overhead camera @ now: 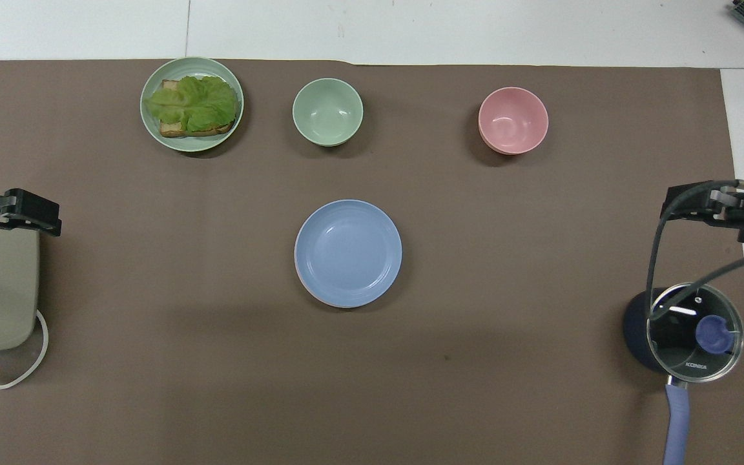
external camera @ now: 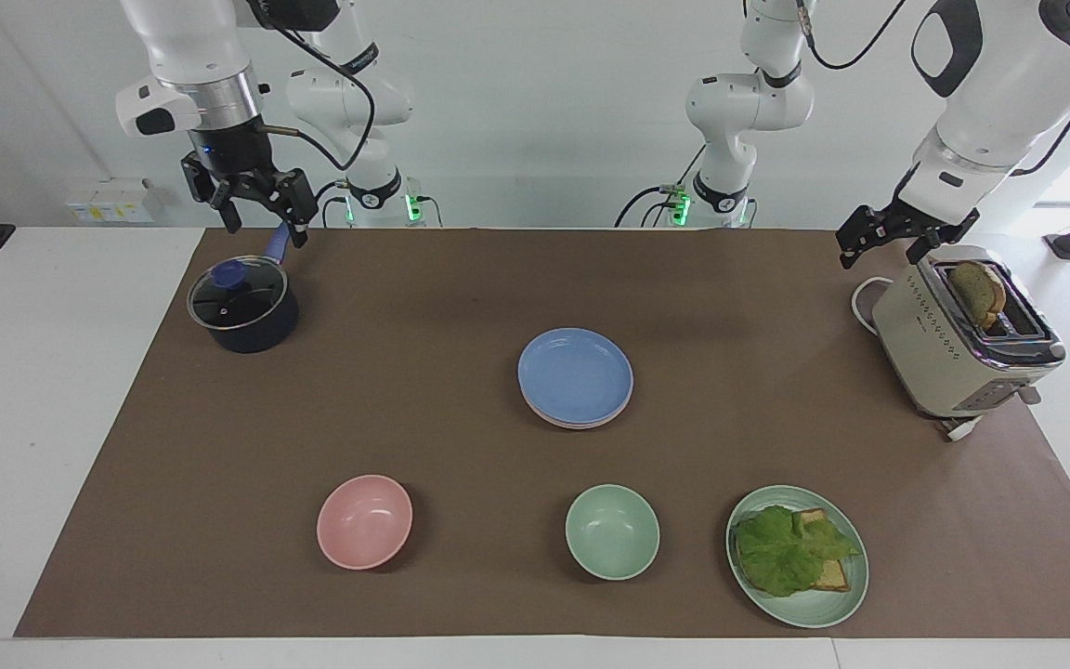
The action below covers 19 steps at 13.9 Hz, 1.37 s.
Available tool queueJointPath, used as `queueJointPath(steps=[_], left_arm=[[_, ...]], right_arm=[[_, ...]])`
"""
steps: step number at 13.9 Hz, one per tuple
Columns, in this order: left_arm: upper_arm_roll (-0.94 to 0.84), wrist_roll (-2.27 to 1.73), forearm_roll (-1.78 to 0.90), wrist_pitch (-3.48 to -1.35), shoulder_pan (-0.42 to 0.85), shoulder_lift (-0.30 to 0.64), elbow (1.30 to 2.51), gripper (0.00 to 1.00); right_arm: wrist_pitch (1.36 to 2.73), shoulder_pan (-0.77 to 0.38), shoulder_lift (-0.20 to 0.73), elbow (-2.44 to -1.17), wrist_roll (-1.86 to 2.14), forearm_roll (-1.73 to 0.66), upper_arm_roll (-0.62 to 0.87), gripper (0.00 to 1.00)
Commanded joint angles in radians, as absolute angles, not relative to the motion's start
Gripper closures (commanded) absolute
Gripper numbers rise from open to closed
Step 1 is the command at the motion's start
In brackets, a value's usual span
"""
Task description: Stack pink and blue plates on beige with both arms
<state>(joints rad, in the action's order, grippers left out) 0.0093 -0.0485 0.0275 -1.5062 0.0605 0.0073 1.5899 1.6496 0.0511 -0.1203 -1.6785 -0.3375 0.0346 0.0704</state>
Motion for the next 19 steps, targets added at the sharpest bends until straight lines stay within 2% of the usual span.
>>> queueJointPath(steps=[1, 4, 15, 17, 19], left_arm=[[0.006, -0.044, 0.035, -1.508, 0.055, -0.014, 1.612, 0.00], [0.006, -0.044, 0.035, -1.509, 0.055, -0.014, 1.612, 0.00], [0.006, -0.043, 0.035, -1.509, 0.055, -0.014, 1.612, 0.00], [0.006, -0.043, 0.035, -1.509, 0.055, -0.014, 1.612, 0.00], [0.006, -0.044, 0.035, -1.508, 0.055, -0.014, 1.612, 0.00]], right_arm=[[1.631, 0.066, -0.129, -1.672, -0.306, 0.035, 0.057, 0.00], [1.629, 0.080, -0.132, -1.680, -0.163, 0.035, 0.022, 0.00], [1.612, 0.080, -0.130, -1.686, -0.141, 0.035, 0.020, 0.00], [1.606, 0.057, -0.130, -1.683, -0.140, 0.029, -0.006, 0.00], [1.579, -0.033, -0.124, -1.672, -0.137, 0.018, -0.102, 0.00]])
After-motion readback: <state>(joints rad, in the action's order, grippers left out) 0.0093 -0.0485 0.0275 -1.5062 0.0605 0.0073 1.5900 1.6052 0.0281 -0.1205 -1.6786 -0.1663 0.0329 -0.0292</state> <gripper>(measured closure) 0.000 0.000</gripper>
